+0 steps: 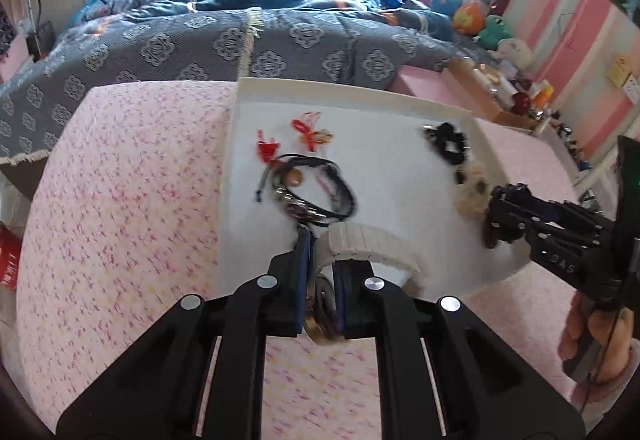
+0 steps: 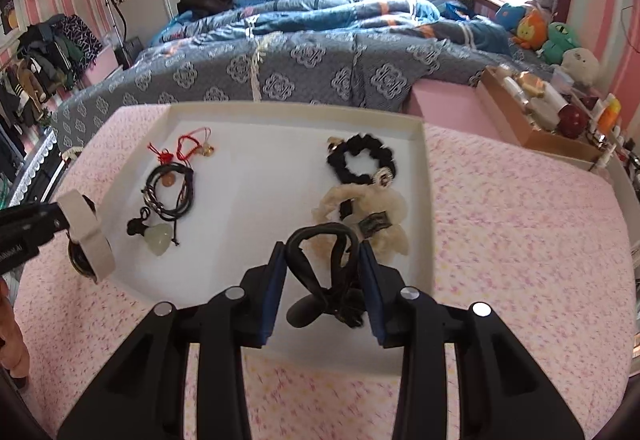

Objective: Organize jewelry
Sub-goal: 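Carry the watch in left gripper while right gripper carries the claw clip over the tray, then open both grippers to release the watch and claw clip into the tray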

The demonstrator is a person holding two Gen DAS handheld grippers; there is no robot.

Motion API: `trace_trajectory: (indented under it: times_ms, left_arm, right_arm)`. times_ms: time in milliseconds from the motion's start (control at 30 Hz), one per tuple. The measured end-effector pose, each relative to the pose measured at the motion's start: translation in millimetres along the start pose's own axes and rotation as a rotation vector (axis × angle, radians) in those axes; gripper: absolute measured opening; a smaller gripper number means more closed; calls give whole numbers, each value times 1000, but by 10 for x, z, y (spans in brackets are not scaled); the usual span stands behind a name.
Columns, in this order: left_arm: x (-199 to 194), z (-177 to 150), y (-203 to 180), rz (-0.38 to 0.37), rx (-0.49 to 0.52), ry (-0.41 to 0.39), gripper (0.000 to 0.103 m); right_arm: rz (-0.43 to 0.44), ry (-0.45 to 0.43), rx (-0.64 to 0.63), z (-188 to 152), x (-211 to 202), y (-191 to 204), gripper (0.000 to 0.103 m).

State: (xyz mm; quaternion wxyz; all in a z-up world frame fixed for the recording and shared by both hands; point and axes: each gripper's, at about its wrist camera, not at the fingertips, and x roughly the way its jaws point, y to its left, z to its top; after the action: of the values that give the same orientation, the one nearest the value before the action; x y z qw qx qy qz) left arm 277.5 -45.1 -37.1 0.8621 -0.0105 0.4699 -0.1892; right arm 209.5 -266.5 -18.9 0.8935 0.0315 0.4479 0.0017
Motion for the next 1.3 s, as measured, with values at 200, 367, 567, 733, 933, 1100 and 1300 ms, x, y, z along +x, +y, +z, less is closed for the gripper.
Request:
trace_trajectory:
  times_ms: [200,367,567,733,933,1100,1300]
  left_arm:
    - [241,-1,72,51,30,15,9]
    - [343,72,125,64,26,8,9]
    - [424,145,176,94,22,15,9]
    - [465,140,211,99,8,25,19]
    - [410,138,204,113,9,20,33]
    - [351,123,182,127,15,24,42]
    - [289,45,143,126,28,33,58]
  right_arm:
    - [-42,12,-25,31,211,94,37]
    - [-59,16,-39,73,343,107,37]
    - [-76,19,-68,149,459,135,38]
    - [-67,35,-73,195,544,140,38]
    - [-46,82,-65,166,629,114,46]
    - [-23,70,-42,172,513,50,57]
    - [-15,51,-31,209,368,5,64]
